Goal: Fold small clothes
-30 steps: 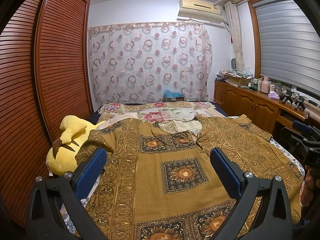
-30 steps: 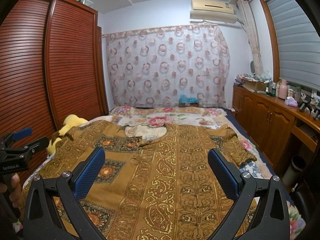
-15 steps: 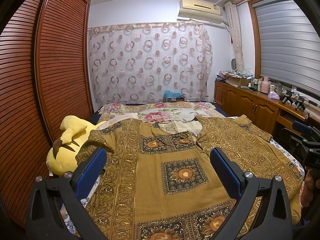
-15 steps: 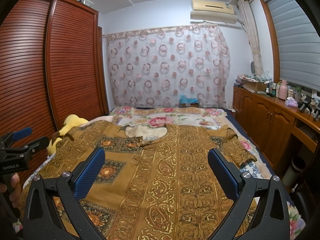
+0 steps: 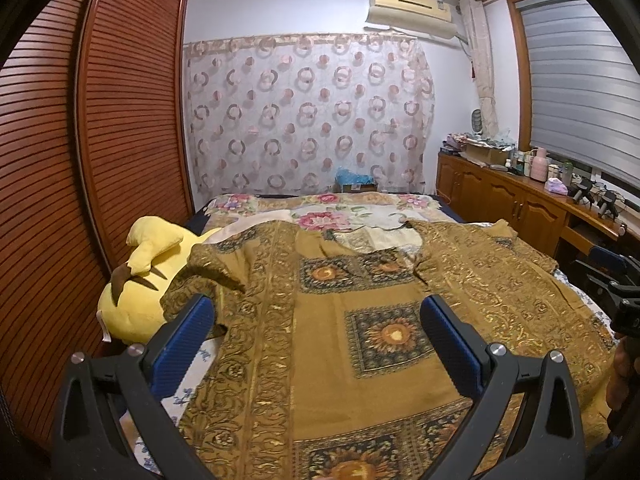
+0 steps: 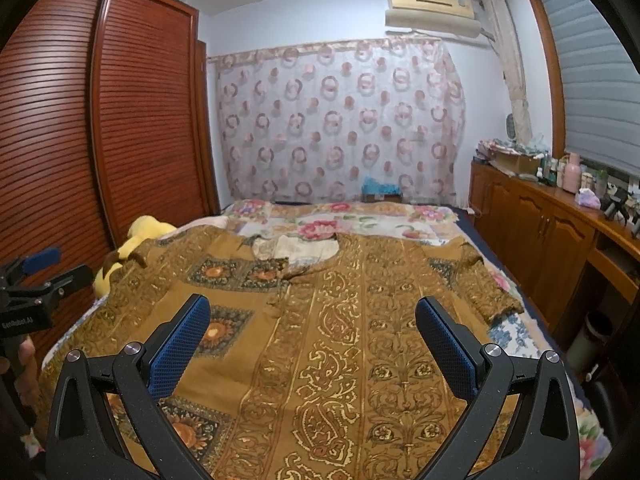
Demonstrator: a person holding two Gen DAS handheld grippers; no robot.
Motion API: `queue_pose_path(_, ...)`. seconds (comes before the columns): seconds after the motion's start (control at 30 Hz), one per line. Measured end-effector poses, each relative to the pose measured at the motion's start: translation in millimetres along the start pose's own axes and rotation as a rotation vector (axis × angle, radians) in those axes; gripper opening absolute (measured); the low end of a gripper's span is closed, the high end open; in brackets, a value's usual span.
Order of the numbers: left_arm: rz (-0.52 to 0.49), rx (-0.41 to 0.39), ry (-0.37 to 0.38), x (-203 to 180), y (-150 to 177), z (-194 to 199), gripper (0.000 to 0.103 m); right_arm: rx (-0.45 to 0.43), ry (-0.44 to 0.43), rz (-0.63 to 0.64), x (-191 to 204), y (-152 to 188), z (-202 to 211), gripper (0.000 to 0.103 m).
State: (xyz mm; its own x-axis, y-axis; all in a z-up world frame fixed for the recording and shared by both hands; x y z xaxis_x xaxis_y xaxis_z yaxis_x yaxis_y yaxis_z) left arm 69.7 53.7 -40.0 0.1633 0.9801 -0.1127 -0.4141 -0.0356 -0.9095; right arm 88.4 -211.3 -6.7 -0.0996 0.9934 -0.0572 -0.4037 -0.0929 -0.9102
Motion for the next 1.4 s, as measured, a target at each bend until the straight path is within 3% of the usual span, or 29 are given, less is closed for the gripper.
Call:
queue_pose_path(0.6, -0.001, 0.159, -0.081, 91, 39, -36, 0.103, 0.074, -0.093, 0.095, 44, 10, -46, 0.103)
queue_pose_path(0.97, 0.079, 0.262, -0.03, 149, 54, -61, 0.102, 0.159, -0.168, 0.147, 74, 20, -78, 0.103)
queue_pose_path(1.07, 0.118, 0.288, -0.015, 163, 57, -69, 0.096, 0.176, -0.191, 0.167, 84, 22, -82, 0.103)
queue_pose_path(1.23, 0.168, 0.32, 0.017, 183, 58, -84, 0.075, 0.192, -0.224, 0.222, 103, 26, -86, 0.103)
queue_pose_path(1.4, 0.214, 0.366, 0.006, 198, 59, -104, 0.067, 0.211, -0.257, 0.254, 119, 31, -88, 0.103)
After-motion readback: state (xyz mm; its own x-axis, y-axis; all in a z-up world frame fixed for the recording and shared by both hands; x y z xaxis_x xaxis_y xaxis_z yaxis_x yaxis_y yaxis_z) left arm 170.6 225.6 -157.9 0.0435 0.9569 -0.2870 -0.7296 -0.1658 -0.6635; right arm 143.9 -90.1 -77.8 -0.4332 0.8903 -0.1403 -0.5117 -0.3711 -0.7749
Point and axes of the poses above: each gripper's, at about its wrist camera, not at the fingertips, and z roughly against the way its jaws point, x to its left, y to its underside, the point moved 7 cm from there along -z, roughly the way its jaws point, and after that the axes turned 14 degrees about y, right-handed, at the moved point
